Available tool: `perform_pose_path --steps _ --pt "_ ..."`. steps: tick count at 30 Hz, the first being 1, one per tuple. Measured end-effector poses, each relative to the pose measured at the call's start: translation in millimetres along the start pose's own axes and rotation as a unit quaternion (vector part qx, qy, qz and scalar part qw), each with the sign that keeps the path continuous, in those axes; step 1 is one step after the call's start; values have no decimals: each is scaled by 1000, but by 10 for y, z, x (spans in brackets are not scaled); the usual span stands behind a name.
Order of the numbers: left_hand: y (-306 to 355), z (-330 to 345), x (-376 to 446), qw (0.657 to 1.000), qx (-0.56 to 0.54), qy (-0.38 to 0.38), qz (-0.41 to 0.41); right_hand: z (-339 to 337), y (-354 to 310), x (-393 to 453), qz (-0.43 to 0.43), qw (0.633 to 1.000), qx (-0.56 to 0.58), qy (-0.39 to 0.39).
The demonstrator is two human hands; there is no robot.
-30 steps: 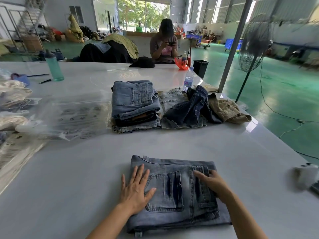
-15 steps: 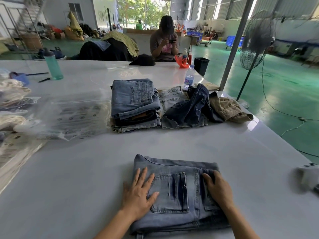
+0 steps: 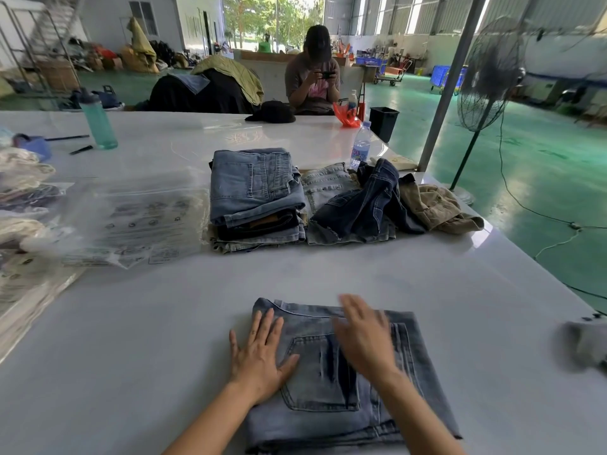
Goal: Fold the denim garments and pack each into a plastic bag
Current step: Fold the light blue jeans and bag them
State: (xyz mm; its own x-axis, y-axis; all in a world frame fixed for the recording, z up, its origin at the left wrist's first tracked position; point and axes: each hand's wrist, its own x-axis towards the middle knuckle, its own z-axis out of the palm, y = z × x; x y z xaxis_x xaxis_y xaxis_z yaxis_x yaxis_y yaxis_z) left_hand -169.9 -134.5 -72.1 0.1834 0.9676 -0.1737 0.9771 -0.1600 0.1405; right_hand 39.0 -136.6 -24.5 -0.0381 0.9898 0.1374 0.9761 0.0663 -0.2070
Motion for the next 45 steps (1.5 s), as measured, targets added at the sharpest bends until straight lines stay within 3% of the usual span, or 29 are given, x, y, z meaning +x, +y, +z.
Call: perform_pose_path --steps 3,5,8,11,13,15,16,18,21,23,26,30,36,41,43,45 --pt "-4 -5 3 1000 4 14 -1 284 -253 15 -119 982 -23 -143" --pt "-29 -3 -11 1000 2 18 5 322 -8 105 -102 981 -57 -152" --pt "-40 -13 -12 1000 -5 10 7 163 617 245 52 985 -47 -156" --pt "-37 -15 -24 1000 -8 7 12 -57 1123 241 244 952 30 -181" --pt "-57 -33 -27 999 -30 15 23 -95 1227 120 304 950 34 -63" --pt "-78 -61 -2 995 -74 56 22 -81 1145 9 260 952 81 138" --pt "-81 -87 8 992 -97 83 14 -81 1039 -58 235 947 128 178" --pt "-77 -144 30 982 -147 114 -8 -97 833 -137 241 943 199 116" --pt "-43 -182 84 977 -181 116 -16 -95 766 -106 274 945 171 -42" --pt "-5 -197 99 977 -179 119 -11 -85 835 -85 261 937 211 -98" --pt "31 -212 71 972 -184 147 0 -52 978 -154 233 908 339 -80" --pt "83 -223 57 979 -144 141 16 -118 1094 -226 235 889 392 -15" --pt "131 -81 73 997 9 43 61 -98 1093 -229 280 891 356 21" --pt "109 -186 185 994 53 64 74 -146 1051 -207 303 898 318 21" --pt "85 -138 211 997 39 28 64 -159 1014 -200 304 924 231 25" --pt "84 -96 234 997 39 8 59 -157 932 -173 265 961 36 69"
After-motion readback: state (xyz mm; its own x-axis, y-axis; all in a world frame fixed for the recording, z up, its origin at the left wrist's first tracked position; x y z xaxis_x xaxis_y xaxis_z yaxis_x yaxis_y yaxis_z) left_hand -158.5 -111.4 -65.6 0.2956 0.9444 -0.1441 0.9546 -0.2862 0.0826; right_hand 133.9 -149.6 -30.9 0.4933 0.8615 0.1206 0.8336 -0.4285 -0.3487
